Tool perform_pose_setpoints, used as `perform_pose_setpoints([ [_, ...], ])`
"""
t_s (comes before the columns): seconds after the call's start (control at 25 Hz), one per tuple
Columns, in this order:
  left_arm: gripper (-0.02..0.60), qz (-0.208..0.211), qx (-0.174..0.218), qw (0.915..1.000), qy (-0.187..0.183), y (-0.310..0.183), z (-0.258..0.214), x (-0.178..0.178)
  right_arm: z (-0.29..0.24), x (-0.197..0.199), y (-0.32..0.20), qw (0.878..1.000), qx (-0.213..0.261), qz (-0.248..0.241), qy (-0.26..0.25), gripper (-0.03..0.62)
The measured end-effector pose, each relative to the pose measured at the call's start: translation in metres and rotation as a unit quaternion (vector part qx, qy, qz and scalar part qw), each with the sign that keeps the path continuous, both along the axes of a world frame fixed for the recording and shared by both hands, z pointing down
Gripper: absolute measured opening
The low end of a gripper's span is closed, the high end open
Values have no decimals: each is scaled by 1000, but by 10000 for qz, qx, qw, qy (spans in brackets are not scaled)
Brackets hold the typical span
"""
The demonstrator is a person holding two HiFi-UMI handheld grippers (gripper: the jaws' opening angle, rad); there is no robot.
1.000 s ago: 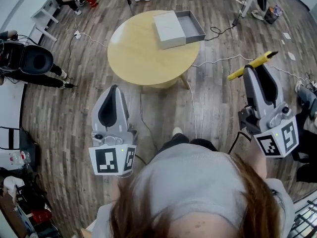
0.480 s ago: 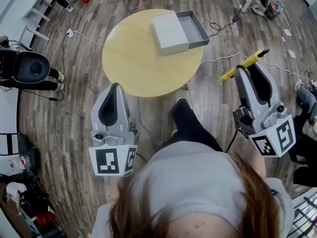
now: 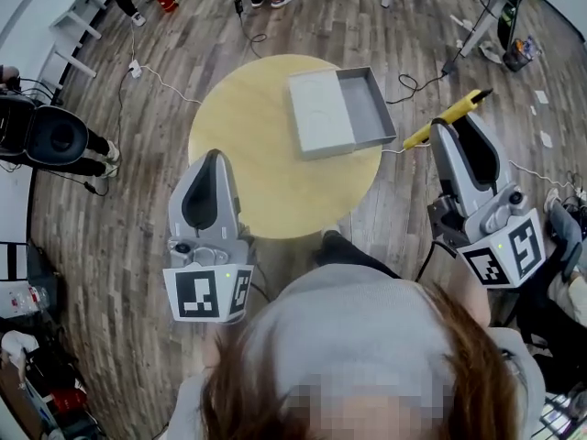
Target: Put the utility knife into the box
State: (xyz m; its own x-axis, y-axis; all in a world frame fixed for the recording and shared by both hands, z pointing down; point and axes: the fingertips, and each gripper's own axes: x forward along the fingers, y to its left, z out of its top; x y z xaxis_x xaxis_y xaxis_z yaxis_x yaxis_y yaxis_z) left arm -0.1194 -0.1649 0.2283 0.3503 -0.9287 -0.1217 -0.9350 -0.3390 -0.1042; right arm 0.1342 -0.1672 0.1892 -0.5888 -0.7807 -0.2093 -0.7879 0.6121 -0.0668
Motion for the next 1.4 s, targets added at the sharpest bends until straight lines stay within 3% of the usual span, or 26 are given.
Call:
perform_pose_setpoints([
  [0.24,-6,-186,-3,9998,17,-40,-5,6,-4,3,-58,9996,-72,-251,59,121],
  [0.48,-6,-262,-174,9995,-24,-63,0,-13,0,-14,-93,9993,-225,-280,94,121],
  [0.96,-6,-93,-68,9999,26,-88,-8,-22,-4,-13,-114,9989,-341,12,326,121],
  [1.2,-6,-55,-239,9997,80,-94,2,-28,23,-26,-132,9926,-1113,-50,474,121],
  [1.4,-6,-34,-312,9994,117,-99,10,-27,65,-21,-150,9760,-2050,29,732,121],
])
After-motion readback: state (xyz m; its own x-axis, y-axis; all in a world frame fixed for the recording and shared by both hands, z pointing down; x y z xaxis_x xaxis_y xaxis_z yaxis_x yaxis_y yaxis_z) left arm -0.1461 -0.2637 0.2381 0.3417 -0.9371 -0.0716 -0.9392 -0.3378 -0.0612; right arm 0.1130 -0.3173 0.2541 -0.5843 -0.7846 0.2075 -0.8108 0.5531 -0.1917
